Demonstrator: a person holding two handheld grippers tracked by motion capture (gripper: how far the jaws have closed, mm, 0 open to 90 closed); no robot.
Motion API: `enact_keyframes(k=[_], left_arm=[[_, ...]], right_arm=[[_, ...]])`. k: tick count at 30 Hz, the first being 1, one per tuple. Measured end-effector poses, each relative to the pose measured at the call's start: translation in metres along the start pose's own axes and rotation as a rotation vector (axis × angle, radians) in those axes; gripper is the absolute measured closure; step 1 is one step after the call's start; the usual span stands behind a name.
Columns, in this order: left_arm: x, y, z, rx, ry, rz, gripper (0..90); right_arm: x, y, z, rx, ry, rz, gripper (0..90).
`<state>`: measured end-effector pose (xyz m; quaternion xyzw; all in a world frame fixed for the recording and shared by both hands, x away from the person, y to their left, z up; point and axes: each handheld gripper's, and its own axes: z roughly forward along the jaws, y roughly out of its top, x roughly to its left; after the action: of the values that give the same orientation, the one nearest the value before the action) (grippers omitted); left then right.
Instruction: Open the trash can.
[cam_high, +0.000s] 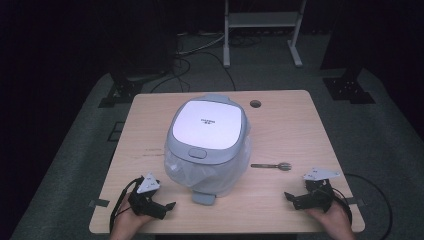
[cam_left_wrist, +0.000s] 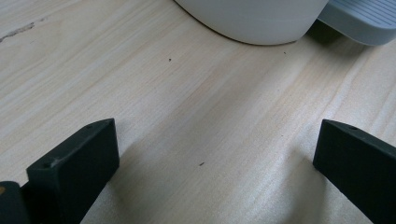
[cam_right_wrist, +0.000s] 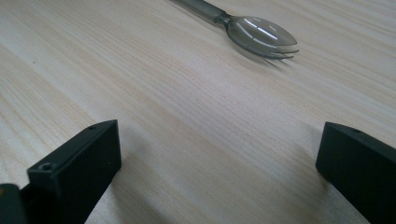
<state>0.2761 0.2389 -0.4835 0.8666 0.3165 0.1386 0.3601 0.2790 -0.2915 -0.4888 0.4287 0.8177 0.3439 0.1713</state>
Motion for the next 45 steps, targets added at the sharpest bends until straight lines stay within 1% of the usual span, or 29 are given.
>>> enact_keyframes(k=[3, 4, 6, 9, 10, 12, 14, 17, 19, 22, 23, 27, 28, 29, 30, 31, 32, 33, 34, 35, 36, 38, 41, 45], left_arm=[[0.000, 0.001, -0.001, 0.006, 0.000, -0.001, 1.7], [0.001, 0.001, -0.004, -0.006, -0.001, -0.001, 1.7], [0.001, 0.002, -0.009, -0.025, -0.002, 0.004, 6.0], [0.001, 0.002, -0.013, -0.037, -0.006, 0.006, 14.0], [0.000, 0.002, -0.015, -0.046, -0.008, 0.002, 14.0], [0.001, 0.003, -0.019, -0.054, -0.019, -0.001, 20.5], [0.000, 0.004, -0.022, -0.062, -0.025, -0.008, 24.4], [-0.001, 0.007, -0.029, -0.087, -0.042, -0.006, 34.5], [-0.001, 0.008, -0.032, -0.098, -0.044, -0.008, 40.0], [-0.001, 0.011, -0.040, -0.131, -0.069, -0.016, 48.9], [-0.001, 0.012, -0.042, -0.137, -0.075, -0.022, 54.6], [-0.002, 0.013, -0.048, -0.141, -0.091, -0.035, 65.3], [-0.002, 0.015, -0.051, -0.147, -0.100, -0.042, 70.5], [-0.002, 0.015, -0.051, -0.147, -0.100, -0.042, 73.2], [-0.003, 0.017, -0.054, -0.147, -0.107, -0.050, 73.2], [-0.003, 0.018, -0.056, -0.153, -0.115, -0.051, 78.0], [-0.003, 0.019, -0.057, -0.158, -0.124, -0.053, 86.1], [-0.004, 0.020, -0.059, -0.163, -0.139, -0.060, 86.1], [-0.005, 0.022, -0.063, -0.170, -0.149, -0.064, 90.0], [-0.005, 0.022, -0.063, -0.170, -0.149, -0.064, 89.9], [-0.006, 0.025, -0.066, -0.169, -0.146, -0.054, 89.9], [-0.007, 0.026, -0.067, -0.171, -0.147, -0.055, 89.9], [-0.007, 0.028, -0.069, -0.172, -0.157, -0.056, 89.9], [-0.007, 0.032, -0.074, -0.176, -0.170, -0.043, 89.9]], right_arm=[[0.000, 0.000, 0.000, 0.000, 0.000, 0.000, 0.0], [0.000, 0.000, 0.000, 0.000, 0.000, 0.000, 0.0], [0.000, 0.000, 0.000, 0.000, 0.000, 0.000, 0.0], [0.000, 0.000, 0.000, 0.000, 0.000, -0.001, 0.0], [0.000, 0.000, 0.000, 0.000, 0.000, -0.001, 0.0], [0.000, 0.000, 0.000, 0.000, 0.000, -0.001, 0.0], [0.000, 0.000, 0.000, 0.000, 0.000, 0.000, 0.0], [0.000, 0.000, 0.000, 0.000, 0.000, 0.000, 0.0], [0.000, 0.000, 0.000, 0.000, 0.000, 0.000, 0.0], [0.000, 0.000, 0.000, 0.000, 0.000, 0.000, 0.0], [0.000, 0.000, 0.000, 0.000, 0.000, 0.000, 0.0], [0.000, 0.000, 0.000, 0.000, 0.000, 0.000, 0.0], [0.000, 0.000, 0.000, 0.000, 0.001, 0.000, 0.0], [0.000, 0.000, 0.000, 0.000, 0.001, 0.000, 0.0], [0.000, 0.000, 0.000, 0.000, 0.001, -0.002, 0.0], [0.000, 0.000, 0.000, 0.000, 0.001, -0.003, 0.0], [0.000, 0.000, 0.000, 0.000, 0.001, -0.003, 0.0], [0.000, 0.000, 0.000, 0.000, 0.001, -0.003, 0.0], [0.000, 0.000, 0.000, 0.000, 0.001, -0.003, 0.0], [0.000, 0.000, 0.000, 0.000, 0.001, -0.003, 0.0], [0.000, 0.000, 0.000, 0.000, 0.001, -0.004, 0.0], [0.000, 0.000, 0.000, 0.000, 0.001, -0.004, 0.0], [0.000, 0.000, 0.000, 0.000, 0.001, -0.004, 0.0], [0.000, 0.000, 0.000, 0.000, 0.001, -0.003, 0.0]])
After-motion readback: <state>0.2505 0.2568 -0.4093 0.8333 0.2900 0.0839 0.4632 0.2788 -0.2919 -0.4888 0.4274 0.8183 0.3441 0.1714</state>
